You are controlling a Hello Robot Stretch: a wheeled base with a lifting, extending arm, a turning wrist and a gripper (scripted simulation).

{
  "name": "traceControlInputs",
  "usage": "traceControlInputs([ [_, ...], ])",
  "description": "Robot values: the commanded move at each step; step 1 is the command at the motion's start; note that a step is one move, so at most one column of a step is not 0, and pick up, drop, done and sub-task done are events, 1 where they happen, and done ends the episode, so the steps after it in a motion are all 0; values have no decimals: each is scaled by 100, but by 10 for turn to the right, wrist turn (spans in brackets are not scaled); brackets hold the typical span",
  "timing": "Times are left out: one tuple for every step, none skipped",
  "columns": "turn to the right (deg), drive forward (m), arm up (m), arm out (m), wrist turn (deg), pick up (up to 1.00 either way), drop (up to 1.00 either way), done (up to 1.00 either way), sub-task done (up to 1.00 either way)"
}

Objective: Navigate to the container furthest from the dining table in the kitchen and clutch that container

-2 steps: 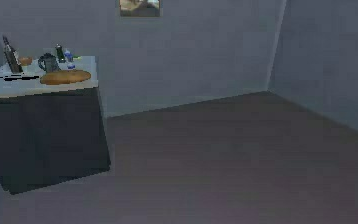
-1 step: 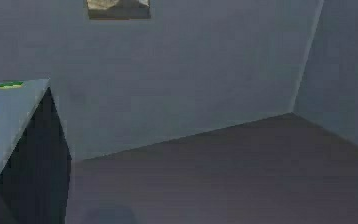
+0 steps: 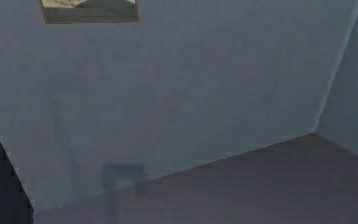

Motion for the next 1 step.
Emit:
traceControlInputs([
  [-210,0,0,0,0,0,0,0,0],
])
